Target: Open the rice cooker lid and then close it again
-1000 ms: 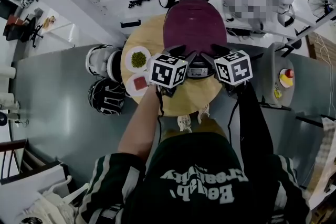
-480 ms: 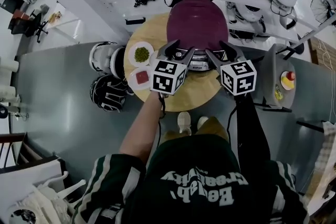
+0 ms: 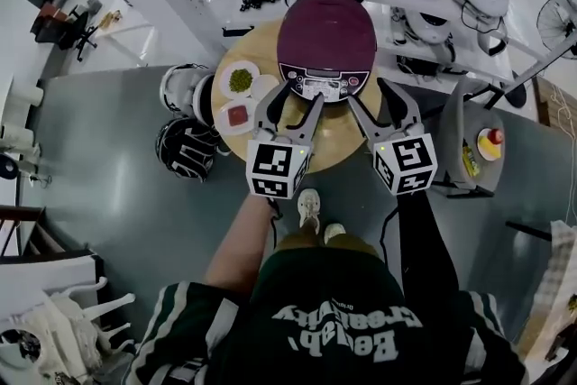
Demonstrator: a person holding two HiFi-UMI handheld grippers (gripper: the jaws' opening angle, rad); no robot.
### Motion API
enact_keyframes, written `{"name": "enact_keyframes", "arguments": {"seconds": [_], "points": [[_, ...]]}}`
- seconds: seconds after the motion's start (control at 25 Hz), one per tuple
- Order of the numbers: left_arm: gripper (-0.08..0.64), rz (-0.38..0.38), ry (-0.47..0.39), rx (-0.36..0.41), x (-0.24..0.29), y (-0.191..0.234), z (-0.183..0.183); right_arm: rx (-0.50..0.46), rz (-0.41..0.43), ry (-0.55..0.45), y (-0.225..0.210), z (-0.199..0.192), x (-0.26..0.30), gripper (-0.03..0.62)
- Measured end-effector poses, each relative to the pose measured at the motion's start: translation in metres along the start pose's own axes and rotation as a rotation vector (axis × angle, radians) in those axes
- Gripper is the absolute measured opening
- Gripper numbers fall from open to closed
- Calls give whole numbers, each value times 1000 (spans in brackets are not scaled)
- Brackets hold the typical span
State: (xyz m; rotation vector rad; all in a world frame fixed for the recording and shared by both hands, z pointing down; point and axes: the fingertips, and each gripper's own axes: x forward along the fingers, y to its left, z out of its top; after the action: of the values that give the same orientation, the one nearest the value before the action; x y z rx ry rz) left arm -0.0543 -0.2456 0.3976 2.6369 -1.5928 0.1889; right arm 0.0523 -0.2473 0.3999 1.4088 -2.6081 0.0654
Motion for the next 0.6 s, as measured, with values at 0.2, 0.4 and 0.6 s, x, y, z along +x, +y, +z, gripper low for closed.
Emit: {"name": "enact_keyframes", "arguments": {"seconds": [0.2, 0.4, 0.6], "points": [[224, 46, -28, 16, -41, -27, 5, -8, 31, -35, 18, -2, -42, 252], [177, 79, -70, 33, -73, -42, 11, -48, 30, -72, 35, 1, -70, 183], [2, 127, -71, 48, -90, -46, 12, -90, -13, -99, 34, 7, -91, 5]]}}
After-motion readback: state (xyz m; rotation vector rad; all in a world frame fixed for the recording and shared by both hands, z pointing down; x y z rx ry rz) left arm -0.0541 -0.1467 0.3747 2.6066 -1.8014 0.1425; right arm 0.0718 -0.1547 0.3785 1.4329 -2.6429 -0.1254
